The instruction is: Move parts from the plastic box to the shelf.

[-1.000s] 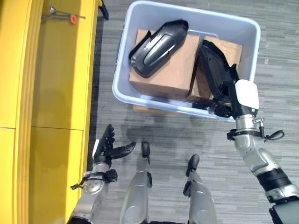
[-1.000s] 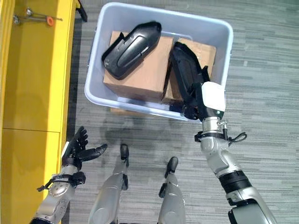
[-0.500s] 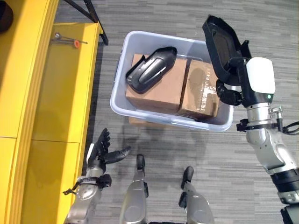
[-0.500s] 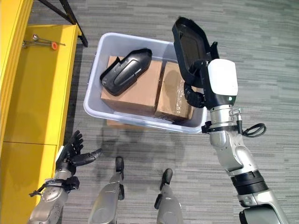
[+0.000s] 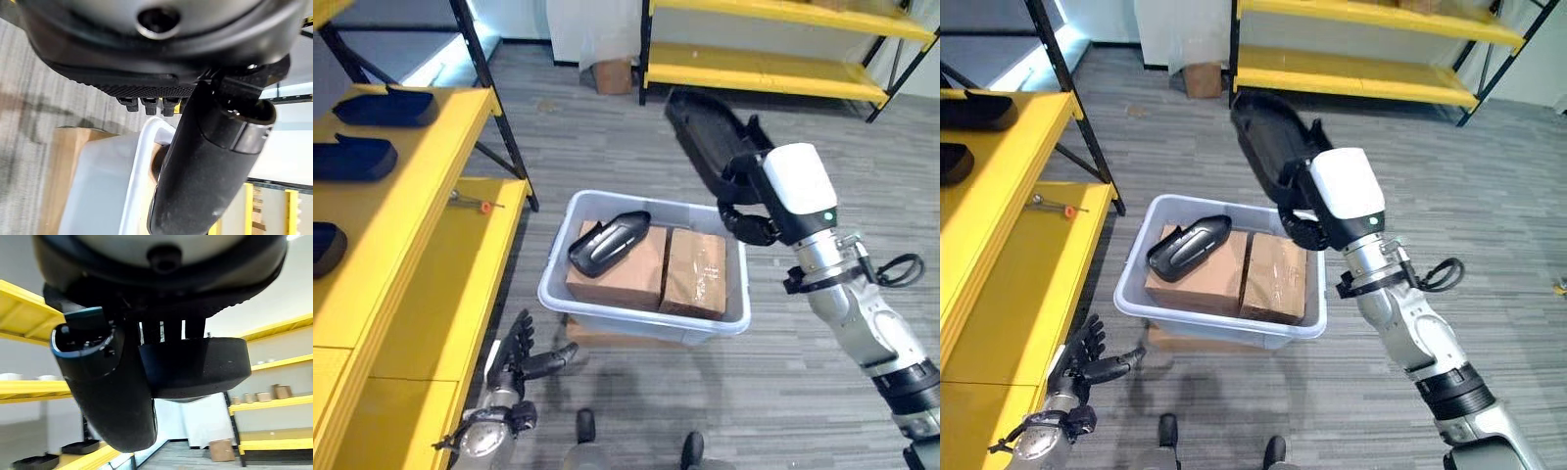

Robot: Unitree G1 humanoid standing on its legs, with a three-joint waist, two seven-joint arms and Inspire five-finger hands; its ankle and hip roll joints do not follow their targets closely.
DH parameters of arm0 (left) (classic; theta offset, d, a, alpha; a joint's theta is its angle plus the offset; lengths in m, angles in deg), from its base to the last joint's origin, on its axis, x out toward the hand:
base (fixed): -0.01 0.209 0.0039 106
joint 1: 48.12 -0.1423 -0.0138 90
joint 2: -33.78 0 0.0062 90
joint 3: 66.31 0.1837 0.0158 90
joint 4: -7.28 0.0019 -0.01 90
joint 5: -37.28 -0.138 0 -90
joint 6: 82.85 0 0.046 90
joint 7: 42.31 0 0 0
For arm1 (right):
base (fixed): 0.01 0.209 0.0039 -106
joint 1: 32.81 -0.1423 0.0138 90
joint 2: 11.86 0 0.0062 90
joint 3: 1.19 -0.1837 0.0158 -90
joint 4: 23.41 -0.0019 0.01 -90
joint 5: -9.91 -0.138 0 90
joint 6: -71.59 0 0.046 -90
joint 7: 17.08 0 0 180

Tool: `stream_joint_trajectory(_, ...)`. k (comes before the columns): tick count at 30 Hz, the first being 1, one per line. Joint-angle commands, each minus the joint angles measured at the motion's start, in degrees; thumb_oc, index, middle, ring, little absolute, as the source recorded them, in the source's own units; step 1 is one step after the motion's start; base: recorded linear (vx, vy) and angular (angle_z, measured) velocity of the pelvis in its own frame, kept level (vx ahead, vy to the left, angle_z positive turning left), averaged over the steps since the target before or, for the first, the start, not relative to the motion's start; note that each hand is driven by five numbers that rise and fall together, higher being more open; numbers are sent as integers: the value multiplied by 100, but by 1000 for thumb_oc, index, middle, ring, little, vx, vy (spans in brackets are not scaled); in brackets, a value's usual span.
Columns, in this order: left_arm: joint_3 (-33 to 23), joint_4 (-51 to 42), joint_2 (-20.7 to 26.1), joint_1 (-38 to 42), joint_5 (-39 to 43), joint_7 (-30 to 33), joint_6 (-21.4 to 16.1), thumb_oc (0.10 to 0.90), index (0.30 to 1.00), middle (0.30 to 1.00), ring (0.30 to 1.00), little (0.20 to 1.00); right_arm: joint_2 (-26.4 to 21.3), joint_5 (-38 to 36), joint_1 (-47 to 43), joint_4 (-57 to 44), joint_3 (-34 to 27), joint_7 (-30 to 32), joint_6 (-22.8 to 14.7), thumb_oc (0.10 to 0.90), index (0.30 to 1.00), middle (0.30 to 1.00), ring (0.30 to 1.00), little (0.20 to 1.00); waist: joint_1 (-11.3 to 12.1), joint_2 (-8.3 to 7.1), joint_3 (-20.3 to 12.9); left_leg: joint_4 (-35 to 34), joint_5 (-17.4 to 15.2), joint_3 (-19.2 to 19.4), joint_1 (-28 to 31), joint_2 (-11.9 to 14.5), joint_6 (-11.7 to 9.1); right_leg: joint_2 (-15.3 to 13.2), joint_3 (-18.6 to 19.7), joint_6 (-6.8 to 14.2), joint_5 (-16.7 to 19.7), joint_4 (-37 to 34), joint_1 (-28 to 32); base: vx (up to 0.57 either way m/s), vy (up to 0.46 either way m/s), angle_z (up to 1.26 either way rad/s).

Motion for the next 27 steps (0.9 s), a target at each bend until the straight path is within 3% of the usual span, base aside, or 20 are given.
stream_joint_trajectory(1,50,-98,188,147,-86,109,-427,900,1000,1000,1000,1000,150,-291,-1201,-118,-242,452,-315,400,300,300,300,300,316,-62,-470,158,189,-451,-241,616,-50,271,-294,-201,-1091,850,-174,-103,-273,-4)
stream_joint_trajectory(5,90,-118,98,242,98,202,-455,900,1000,1000,1000,1000,55,-399,-1940,-52,32,637,-309,400,300,300,300,300,524,106,-238,-38,985,-701,-685,738,-330,462,-709,-382,-1070,700,-271,-147,-199,23)
stream_joint_trajectory(6,117,-68,112,310,111,223,-461,900,1000,1000,1000,1000,-23,-390,-1961,-138,4,663,-294,400,300,300,300,300,545,109,-168,17,1086,-507,-836,717,-336,404,-884,-404,-1080,676,-261,-155,-130,110)
stream_joint_trajectory(7,182,-40,107,385,135,206,-465,900,1000,1000,1000,1000,-84,-320,-1833,-302,-89,693,-275,400,300,300,300,300,515,59,-103,273,912,-112,-929,705,-355,266,-1102,-385,-1109,626,-283,-155,-118,171)
stream_joint_trajectory(8,202,-39,105,402,143,201,-471,900,1000,1000,1000,1000,-89,-285,-1739,-369,-145,727,-251,400,300,300,300,300,509,49,-90,454,805,-10,-958,742,-348,199,-1242,-370,-1065,584,-304,-169,-102,196)
stream_joint_trajectory(9,174,-93,62,354,189,191,-501,900,1000,1000,1000,1000,-21,-292,-1625,-479,-211,770,-261,400,300,300,300,300,556,46,-78,884,493,-67,-840,816,-321,76,-1433,-380,-972,548,-304,-152,-44,164)
stream_joint_trajectory(12,175,-177,-54,341,277,227,-499,900,1000,1000,1000,1000,120,-370,-1366,-560,-254,760,-282,400,300,300,300,300,520,47,-169,1790,-6,-121,-480,962,-256,-190,-1961,-425,-956,677,-288,-122,68,162)
stream_joint_trajectory(13,221,-212,-66,371,294,192,-511,900,1000,1000,1000,1000,153,-365,-1255,-547,-264,722,-265,400,300,300,300,300,439,123,-352,1522,-243,-28,44,968,-273,-336,-2221,-399,-961,880,-362,-52,303,138)
stream_joint_trajectory(15,300,-255,-86,349,214,119,-474,900,1000,1000,1000,1000,112,-361,-1054,-640,-448,662,-237,400,300,300,300,300,347,217,-472,747,-384,138,167,785,-267,-570,-2457,-219,-872,1068,-312,12,375,222)
stream_joint_trajectory(16,375,-286,-100,281,154,50,-466,900,1000,1000,1000,1000,155,-372,-952,-673,-545,599,-228,400,300,300,300,300,384,264,-586,308,-644,97,248,575,-182,-807,-2571,-71,-754,1213,-271,27,293,200)
stream_joint_trajectory(17,375,-286,-100,281,154,50,-466,900,1000,1000,1000,1000,155,-372,-952,-673,-545,599,-228,400,300,300,300,300,384,264,-586,308,-644,97,248,575,-182,-807,-2571,-71,-754,1213,-271,44,567,94)
stream_joint_trajectory(18,289,-337,-64,136,50,-1,-474,900,1000,1000,1000,1000,372,-435,-788,-687,-641,515,-219,400,300,300,300,300,555,255,-686,-86,-715,-81,354,142,26,-1245,-2797,191,-470,1348,-163,36,461,39)
stream_joint_trajectory(21,179,-378,-60,37,-1,24,-476,900,1000,1000,1000,1000,565,-341,-688,-661,-629,398,-155,400,300,300,300,300,797,118,-717,-104,-887,-354,304,-337,269,-1646,-2998,462,-174,1341,57,-7,429,58)
stream_joint_trajectory(23,162,-425,-31,2,-79,20,-476,900,1000,1000,1000,1000,625,-259,-710,-676,-600,380,-151,400,300,300,300,300,911,70,-753,-94,-947,-479,273,-509,347,-1772,-3090,559,-40,1278,150,-18,221,47)
stream_joint_trajectory(25,145,-457,-29,-33,-94,15,-471,900,1000,1000,1000,1000,660,-230,-736,-672,-575,376,-147,400,300,300,300,300,933,54,-773,-96,-977,-525,271,-587,388,-1820,-3089,600,21,1258,165,-12,151,44)
stream_joint_trajectory(27,67,-511,-87,-186,-122,5,-484,900,1000,1000,1000,1000,773,-125,-865,-598,-393,276,-150,400,300,300,300,300,1094,18,-831,-75,-1091,-676,314,-875,546,-1952,-2916,705,220,1161,151,-20,300,45)
